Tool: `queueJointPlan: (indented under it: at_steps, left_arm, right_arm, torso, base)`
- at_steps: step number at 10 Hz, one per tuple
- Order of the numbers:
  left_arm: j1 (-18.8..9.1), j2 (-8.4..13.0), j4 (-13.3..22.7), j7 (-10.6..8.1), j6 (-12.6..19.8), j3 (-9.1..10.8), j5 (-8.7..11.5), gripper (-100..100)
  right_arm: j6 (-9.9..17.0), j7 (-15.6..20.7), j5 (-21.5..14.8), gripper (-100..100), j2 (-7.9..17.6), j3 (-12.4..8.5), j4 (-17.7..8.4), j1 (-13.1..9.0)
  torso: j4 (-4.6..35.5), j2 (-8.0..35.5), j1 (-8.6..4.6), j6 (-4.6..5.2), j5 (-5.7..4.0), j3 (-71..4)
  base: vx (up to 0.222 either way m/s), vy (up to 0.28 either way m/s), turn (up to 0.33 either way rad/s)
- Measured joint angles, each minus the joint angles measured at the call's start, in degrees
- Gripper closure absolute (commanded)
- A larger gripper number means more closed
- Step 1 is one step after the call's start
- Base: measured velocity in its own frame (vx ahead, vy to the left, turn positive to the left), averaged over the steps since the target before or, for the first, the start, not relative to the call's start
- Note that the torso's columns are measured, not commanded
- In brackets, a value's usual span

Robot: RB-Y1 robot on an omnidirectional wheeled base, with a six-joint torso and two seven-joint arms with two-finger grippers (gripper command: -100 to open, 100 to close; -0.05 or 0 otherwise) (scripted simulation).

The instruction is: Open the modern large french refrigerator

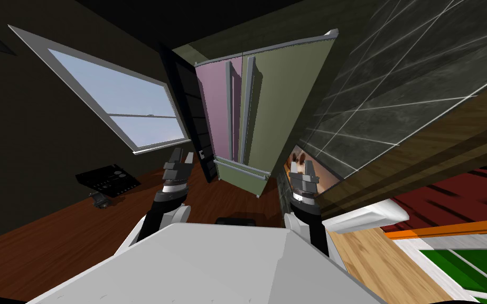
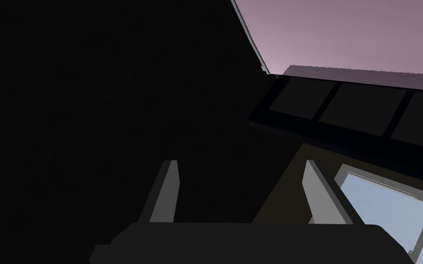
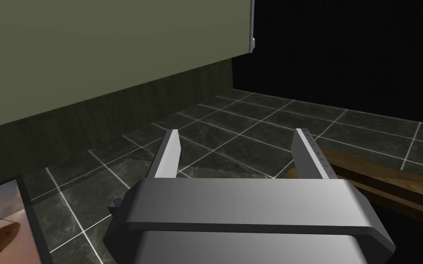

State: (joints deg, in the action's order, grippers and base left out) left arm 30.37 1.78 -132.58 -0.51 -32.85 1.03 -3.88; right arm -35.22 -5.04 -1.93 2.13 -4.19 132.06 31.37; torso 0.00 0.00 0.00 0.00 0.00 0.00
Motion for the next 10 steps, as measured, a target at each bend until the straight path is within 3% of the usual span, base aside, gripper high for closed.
queueJointPlan:
  at_steps: [2,9,10]
  left_arm:
    - [0.0,0.0,0.0,0.0,0.0,0.0,0.0,0]
    - [0.0,0.0,-0.02,0.0,-0.01,0.0,0.0,0]
    - [0.0,0.0,-0.02,0.0,-0.01,0.0,0.0,0]
  right_arm:
    - [0.0,0.0,0.0,0,0.0,0.0,0.0,0.0]
    - [-0.01,0.0,0.0,0,0.0,0.0,0.02,0.0]
    - [-0.01,0.0,0.0,-100,0.0,0.0,0.02,0.0]
  torso:
    - [6.0,5.97,0.0,0.0,0.0,-12.0]
    - [35.37,35.39,0.0,0.0,0.0,-70.73]
    - [39.6,39.62,0.0,0.0,0.0,-79.19]
  base:
    - [0.0,0.0,0.0]
    - [0.0,0.0,0.0]
    - [0.032,0.057,-0.029]
